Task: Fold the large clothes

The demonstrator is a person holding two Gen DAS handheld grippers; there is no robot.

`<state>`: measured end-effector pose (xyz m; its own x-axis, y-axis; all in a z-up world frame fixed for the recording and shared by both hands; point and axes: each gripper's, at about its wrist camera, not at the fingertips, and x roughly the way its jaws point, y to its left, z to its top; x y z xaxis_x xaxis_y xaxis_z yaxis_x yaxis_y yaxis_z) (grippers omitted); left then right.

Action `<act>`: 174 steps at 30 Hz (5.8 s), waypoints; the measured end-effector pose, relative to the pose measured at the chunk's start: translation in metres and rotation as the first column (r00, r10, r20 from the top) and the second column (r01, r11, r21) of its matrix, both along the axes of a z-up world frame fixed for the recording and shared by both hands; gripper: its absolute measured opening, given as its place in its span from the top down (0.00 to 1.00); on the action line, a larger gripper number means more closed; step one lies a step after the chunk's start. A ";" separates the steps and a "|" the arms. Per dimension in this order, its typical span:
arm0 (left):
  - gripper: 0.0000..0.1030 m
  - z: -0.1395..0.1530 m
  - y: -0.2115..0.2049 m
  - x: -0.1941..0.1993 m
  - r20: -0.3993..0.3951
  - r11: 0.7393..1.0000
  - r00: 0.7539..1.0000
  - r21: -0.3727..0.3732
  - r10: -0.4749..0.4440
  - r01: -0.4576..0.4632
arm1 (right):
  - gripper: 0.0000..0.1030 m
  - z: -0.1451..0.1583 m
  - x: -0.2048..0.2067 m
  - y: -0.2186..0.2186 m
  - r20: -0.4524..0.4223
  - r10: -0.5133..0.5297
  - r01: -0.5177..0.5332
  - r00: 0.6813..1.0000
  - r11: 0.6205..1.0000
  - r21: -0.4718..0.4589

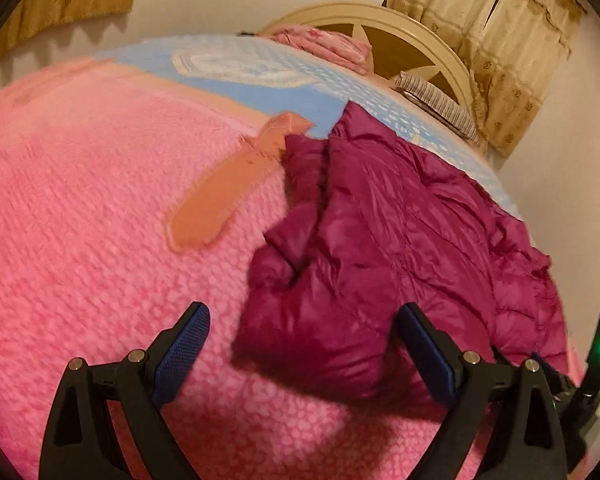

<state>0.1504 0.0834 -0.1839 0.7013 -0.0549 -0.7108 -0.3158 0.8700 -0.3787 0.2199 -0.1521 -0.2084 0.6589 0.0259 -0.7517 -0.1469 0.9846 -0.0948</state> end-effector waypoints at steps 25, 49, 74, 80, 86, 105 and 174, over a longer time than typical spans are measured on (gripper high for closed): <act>0.88 0.129 -0.106 -0.002 0.315 0.852 0.829 0.418 -0.461 0.316 | 0.00 0.056 -0.032 -0.063 0.108 -0.078 0.059 0.991 0.984 0.167; 0.86 0.043 -0.307 0.032 -0.007 0.455 0.560 0.574 -0.828 0.681 | 0.00 0.033 -0.061 -0.248 0.015 -0.452 0.434 0.892 0.866 0.248; 0.07 0.092 -0.112 0.139 0.119 0.910 0.959 0.364 -0.256 0.197 | 0.00 0.135 -0.032 -0.193 0.206 -0.309 0.242 0.929 0.924 0.296; 0.07 0.087 -0.111 0.174 0.069 0.926 0.973 0.329 -0.219 0.185 | 0.09 0.161 0.026 -0.117 0.197 -0.189 0.139 0.962 0.960 0.243; 0.07 0.077 -0.127 0.183 0.058 0.922 0.968 0.322 -0.244 0.213 | 0.09 0.146 0.066 -0.087 0.162 -0.174 0.141 0.971 0.970 0.198; 0.07 0.037 -0.200 0.225 -0.035 0.850 0.944 0.425 -0.328 0.311 | 0.22 0.061 0.111 -0.143 0.048 -0.298 0.289 0.953 0.948 0.133; 0.04 0.004 -0.214 0.207 -0.137 0.829 0.897 0.345 -0.419 0.440 | 0.09 0.003 0.124 -0.196 -0.137 -0.273 0.303 0.952 0.903 0.306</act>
